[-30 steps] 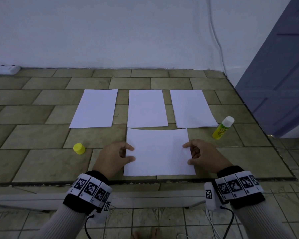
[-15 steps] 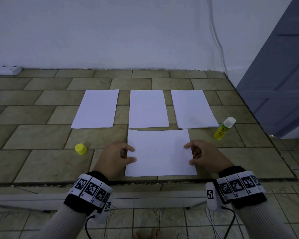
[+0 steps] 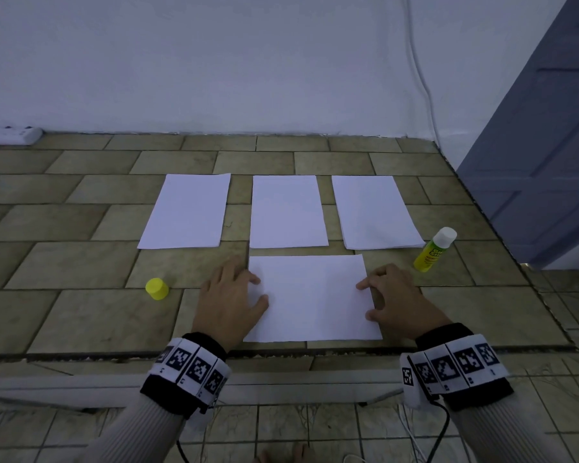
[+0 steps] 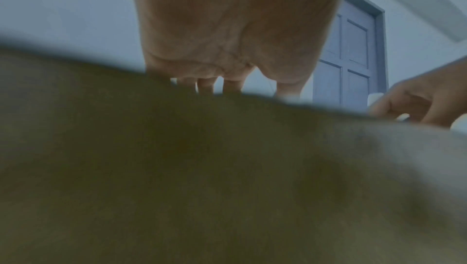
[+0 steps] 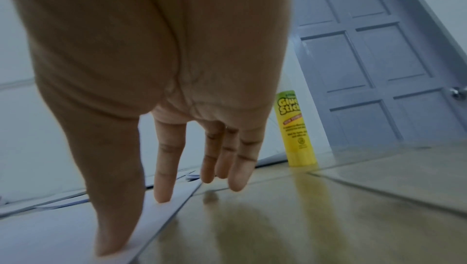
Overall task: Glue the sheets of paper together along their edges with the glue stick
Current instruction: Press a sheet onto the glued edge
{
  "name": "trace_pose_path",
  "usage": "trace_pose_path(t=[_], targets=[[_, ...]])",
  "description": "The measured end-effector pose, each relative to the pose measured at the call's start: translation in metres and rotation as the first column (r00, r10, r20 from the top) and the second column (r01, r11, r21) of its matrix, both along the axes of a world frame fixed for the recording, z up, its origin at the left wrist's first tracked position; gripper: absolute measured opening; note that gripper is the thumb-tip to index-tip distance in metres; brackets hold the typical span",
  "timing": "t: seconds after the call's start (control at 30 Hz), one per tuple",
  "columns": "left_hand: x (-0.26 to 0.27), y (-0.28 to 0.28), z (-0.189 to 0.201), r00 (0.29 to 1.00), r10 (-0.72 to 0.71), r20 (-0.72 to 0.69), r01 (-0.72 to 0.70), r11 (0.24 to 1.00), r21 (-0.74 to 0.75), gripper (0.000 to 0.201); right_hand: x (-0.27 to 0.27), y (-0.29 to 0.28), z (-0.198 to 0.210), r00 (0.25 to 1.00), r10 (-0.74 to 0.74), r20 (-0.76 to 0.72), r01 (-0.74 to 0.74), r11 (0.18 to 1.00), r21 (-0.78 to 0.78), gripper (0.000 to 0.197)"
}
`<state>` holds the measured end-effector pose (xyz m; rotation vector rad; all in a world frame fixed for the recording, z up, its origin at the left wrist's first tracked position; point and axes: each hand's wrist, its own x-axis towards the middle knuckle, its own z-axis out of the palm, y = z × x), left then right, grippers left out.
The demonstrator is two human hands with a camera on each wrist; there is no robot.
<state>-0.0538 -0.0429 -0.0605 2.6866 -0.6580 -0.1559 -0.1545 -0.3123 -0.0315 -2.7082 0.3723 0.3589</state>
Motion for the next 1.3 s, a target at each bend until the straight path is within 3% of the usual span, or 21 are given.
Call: trace_pose_path(t=[0.1, 0.2, 0.3, 0.47, 0.63, 0.77, 1.07, 1.2, 1.3], targets=[[0.003, -0.012, -0.017, 0.997, -0.072, 0.012, 0.07, 0.991, 0.11, 0.089, 0.0, 0.003, 0.003, 1.0, 0.022, 0.013, -0.021, 0.998, -0.062, 0.051], [0.006, -0.016, -0.03, 0.993, -0.104, 0.057, 0.09, 0.975, 0.205, 0.102, 0.0, 0.01, 0.006, 0.999, 0.053, -0.006, -0.054, 0.986, -0.161, 0.047], [0.005, -0.015, -0.036, 0.991, -0.112, 0.071, 0.095, 0.974, 0.207, 0.098, 0.003, 0.028, 0.009, 0.995, 0.093, 0.036, -0.082, 0.969, -0.231, 0.048], [0.0, -0.014, -0.038, 0.99, -0.118, 0.08, 0.102, 0.978, 0.181, 0.088, 0.019, 0.092, -0.003, 0.975, 0.187, 0.118, -0.187, 0.982, -0.011, 0.072], [0.0, -0.012, -0.04, 0.982, -0.146, 0.116, 0.122, 0.974, 0.192, 0.075, 0.046, 0.131, -0.033, 0.963, 0.236, 0.133, -0.232, 0.972, -0.043, 0.099], [0.001, -0.013, -0.04, 0.984, -0.131, 0.12, 0.11, 0.979, 0.173, 0.076, 0.048, 0.119, -0.046, 0.959, 0.237, 0.158, -0.211, 0.963, -0.165, 0.108], [0.001, -0.014, -0.04, 0.984, -0.115, 0.133, 0.088, 0.977, 0.197, 0.098, 0.009, 0.019, -0.045, 0.997, 0.016, 0.073, 0.009, 0.944, -0.331, 0.112], [0.001, -0.015, -0.041, 0.984, -0.112, 0.138, 0.085, 0.979, 0.187, 0.096, 0.013, 0.024, -0.04, 0.996, -0.034, 0.083, 0.062, 0.931, -0.359, 0.108], [0.001, -0.015, -0.041, 0.986, -0.09, 0.142, 0.063, 0.98, 0.186, 0.087, 0.023, 0.057, -0.035, 0.987, 0.054, 0.152, -0.003, 0.949, -0.314, 0.103]])
